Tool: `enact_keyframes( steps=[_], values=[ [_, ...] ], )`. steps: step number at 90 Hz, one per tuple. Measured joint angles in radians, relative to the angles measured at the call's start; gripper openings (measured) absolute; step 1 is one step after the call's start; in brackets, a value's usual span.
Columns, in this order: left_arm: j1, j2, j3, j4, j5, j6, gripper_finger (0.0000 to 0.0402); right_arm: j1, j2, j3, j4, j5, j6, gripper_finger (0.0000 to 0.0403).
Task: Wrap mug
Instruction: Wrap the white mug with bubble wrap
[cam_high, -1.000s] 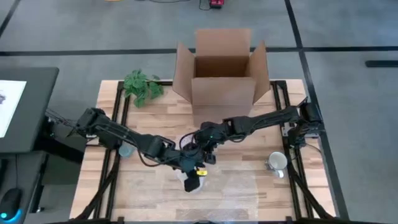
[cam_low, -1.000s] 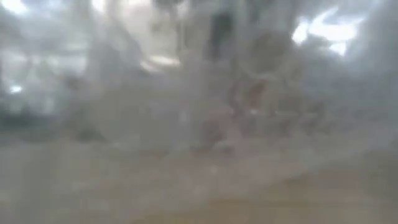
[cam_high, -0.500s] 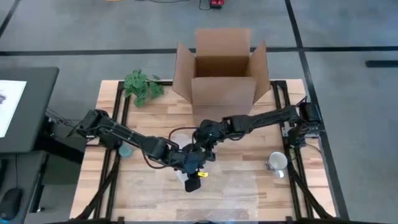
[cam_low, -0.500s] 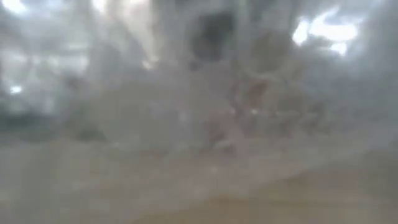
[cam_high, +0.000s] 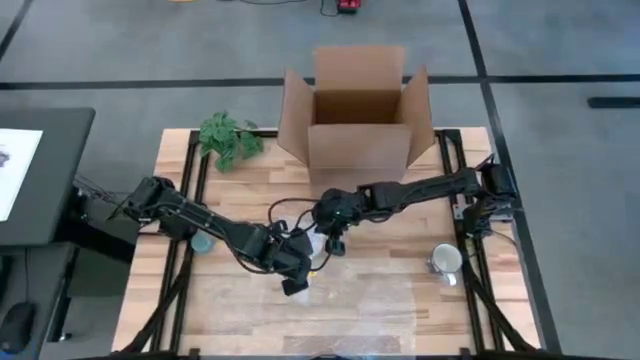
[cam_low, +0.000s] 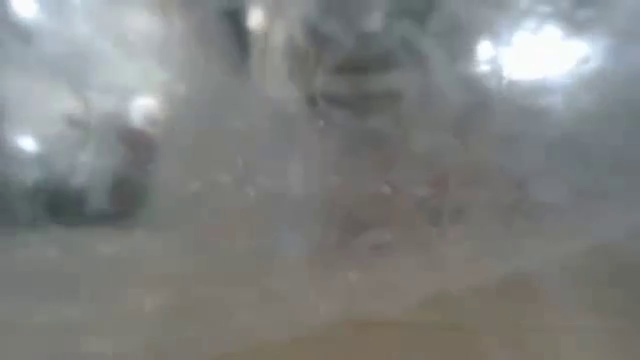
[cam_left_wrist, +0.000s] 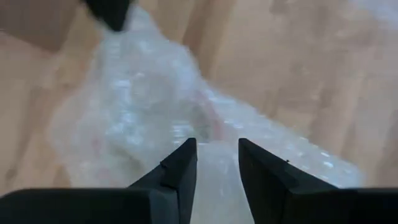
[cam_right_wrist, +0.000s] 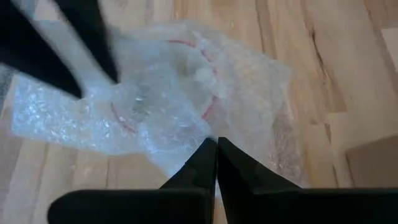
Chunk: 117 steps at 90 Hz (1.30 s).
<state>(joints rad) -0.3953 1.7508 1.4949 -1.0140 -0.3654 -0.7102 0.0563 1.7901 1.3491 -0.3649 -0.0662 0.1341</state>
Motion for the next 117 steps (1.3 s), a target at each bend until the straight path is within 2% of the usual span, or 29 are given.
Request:
enact_keyframes(
  steps=[9,42,55,71,83,98,117],
  values=[
    [0.003,0.001,-0.018,-0.027,-0.033,-0.026,0.0075,0.0,0.0,0.0,0.0,0.0,0.0,0.0],
    [0.017,0.001,-0.146,0.059,-0.063,-0.14,0.0023,0.001,-0.001,0.001,0.001,-0.007,-0.003,0.0004],
    [0.036,0.001,-0.16,0.093,-0.061,-0.145,0.0003,0.001,-0.016,0.001,-0.008,-0.032,0.0,0.0038],
    [0.058,0.001,-0.16,0.099,-0.063,-0.132,0.0001,-0.006,-0.081,0.002,-0.039,-0.037,0.039,0.0096],
    [0.067,0.001,-0.161,0.115,-0.076,-0.131,0.0,-0.009,-0.134,0.002,-0.044,-0.053,0.014,0.0115],
    [0.069,0.001,-0.161,0.113,-0.105,-0.133,0.0,-0.008,-0.099,0.003,0.04,-0.143,-0.063,0.0109],
    [0.06,0.002,-0.161,0.112,-0.106,-0.101,0.0,-0.044,0.037,0.002,0.176,-0.287,-0.055,0.0065]
  ],
)
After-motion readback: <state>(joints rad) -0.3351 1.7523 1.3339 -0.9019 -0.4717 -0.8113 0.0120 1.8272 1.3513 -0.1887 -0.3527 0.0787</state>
